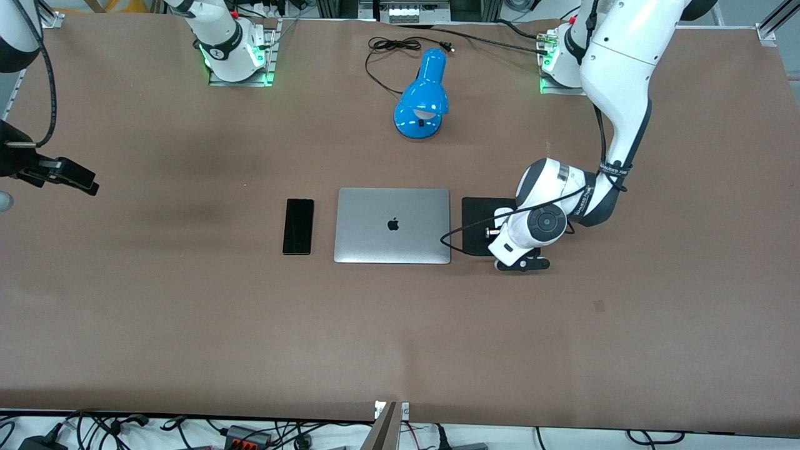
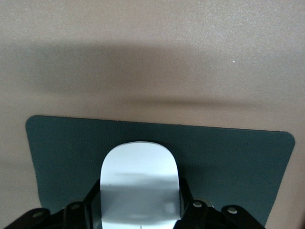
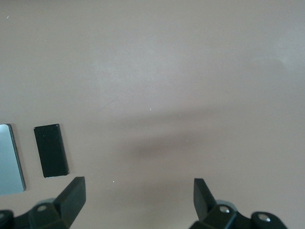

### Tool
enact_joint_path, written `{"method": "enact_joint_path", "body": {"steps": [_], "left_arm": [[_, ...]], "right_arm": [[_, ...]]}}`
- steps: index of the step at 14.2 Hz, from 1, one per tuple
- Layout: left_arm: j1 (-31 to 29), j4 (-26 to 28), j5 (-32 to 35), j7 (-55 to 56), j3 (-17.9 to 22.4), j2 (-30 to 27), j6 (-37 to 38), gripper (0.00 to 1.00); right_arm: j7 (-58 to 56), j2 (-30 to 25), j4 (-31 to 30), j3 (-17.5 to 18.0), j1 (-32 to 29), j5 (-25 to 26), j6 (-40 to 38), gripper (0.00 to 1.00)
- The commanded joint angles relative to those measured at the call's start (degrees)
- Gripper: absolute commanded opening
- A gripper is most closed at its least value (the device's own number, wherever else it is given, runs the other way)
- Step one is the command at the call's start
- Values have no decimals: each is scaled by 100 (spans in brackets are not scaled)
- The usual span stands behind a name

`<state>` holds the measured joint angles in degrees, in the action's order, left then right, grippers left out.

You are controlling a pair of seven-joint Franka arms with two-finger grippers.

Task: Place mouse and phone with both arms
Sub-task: 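Lower the mouse onto the mouse pad and open the left gripper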

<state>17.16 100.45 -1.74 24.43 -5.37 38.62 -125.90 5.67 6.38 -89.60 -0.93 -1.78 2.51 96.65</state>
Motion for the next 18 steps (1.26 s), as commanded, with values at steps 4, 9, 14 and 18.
{"method": "enact_joint_path", "body": {"steps": [4, 9, 14, 18], "left_arm": [[-11, -52, 86, 10, 18, -74, 74, 100], [-151, -210, 95, 18, 133, -714, 92, 100], [-511, -964, 365, -375, 133, -1373, 1704, 100], [-748, -1282, 842, -1517, 124, -2128, 2543, 100]], "right_arm": [[-83, -129, -120, -83, 64, -541, 47, 100], [-677, -120, -128, -83, 64, -524, 38, 100], [-892, -111, -85, -83, 47, -462, 29, 100], [-927, -41, 12, -83, 47, -471, 3, 100]]}}
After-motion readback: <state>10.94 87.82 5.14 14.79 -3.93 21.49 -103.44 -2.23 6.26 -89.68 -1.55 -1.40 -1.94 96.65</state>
